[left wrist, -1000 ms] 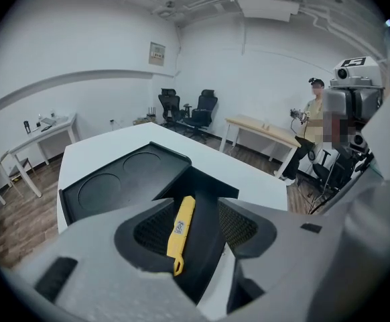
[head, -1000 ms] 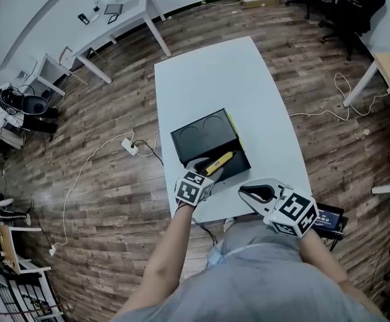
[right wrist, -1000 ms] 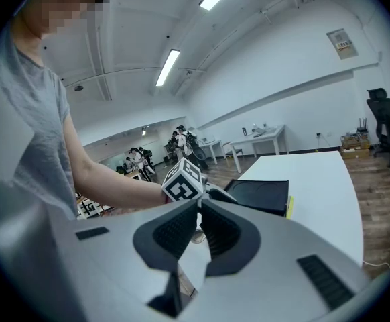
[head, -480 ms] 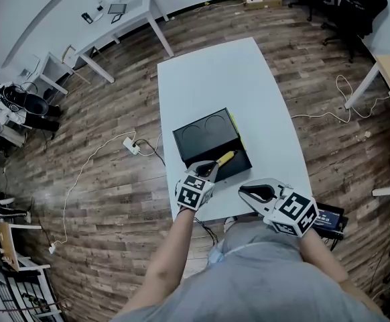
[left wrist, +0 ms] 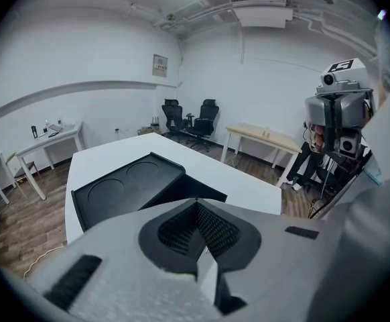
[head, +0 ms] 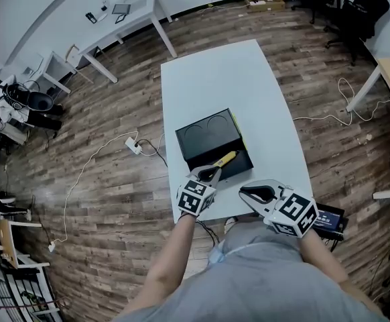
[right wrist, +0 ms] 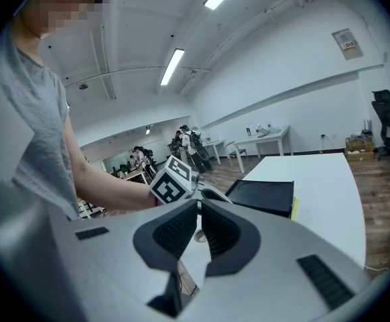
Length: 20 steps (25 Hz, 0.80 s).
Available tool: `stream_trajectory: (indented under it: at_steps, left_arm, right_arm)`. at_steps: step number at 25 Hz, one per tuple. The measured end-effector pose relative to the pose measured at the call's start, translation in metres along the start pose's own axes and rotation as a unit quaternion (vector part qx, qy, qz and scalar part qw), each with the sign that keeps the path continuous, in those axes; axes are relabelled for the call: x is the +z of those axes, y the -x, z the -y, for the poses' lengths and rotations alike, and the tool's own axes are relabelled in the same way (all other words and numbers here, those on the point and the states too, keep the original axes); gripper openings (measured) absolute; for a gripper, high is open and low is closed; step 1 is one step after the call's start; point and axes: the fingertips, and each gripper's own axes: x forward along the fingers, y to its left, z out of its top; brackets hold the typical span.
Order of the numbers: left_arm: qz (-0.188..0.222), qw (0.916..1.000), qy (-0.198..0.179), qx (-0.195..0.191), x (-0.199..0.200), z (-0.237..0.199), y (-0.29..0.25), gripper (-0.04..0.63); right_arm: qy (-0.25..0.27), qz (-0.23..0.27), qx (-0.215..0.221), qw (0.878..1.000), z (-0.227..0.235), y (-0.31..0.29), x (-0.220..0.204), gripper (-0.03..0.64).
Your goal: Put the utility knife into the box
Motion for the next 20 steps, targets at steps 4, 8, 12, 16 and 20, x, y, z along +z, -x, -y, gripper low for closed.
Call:
stream_trajectory:
  at_steps: [4,8,12,16,20]
  left_arm:
    - [0.012,0.9999,0.005,0.004,0.005,0.002,0.008,0.017]
    - [0.023,0.9996,0.014,0.000,0.006,0.012,0.015,0.017]
    - [0.034,0.9992,0.019,-0.001,0.007,0.024,0.022,0.017]
    - [0.039,0.9991,0.018,-0.004,0.007,0.031,0.025,0.017]
    - [0.046,0.9986,0.024,-0.009,0.007,0.038,0.031,0.017]
  right_arm:
    - [0.002,0.000,0.001,1.000,-0.002,-0.002,0.002,0.031]
    - [0.004,0.001,0.001,1.000,-0.002,-0.003,0.003,0.031]
    - [0.006,0.001,0.003,1.000,-0.005,-0.002,0.002,0.032]
    - [0.008,-0.002,0.007,1.000,-0.004,-0.004,0.002,0.032]
    - [0.011,-0.002,0.008,1.000,-0.005,-0.004,0.002,0.032]
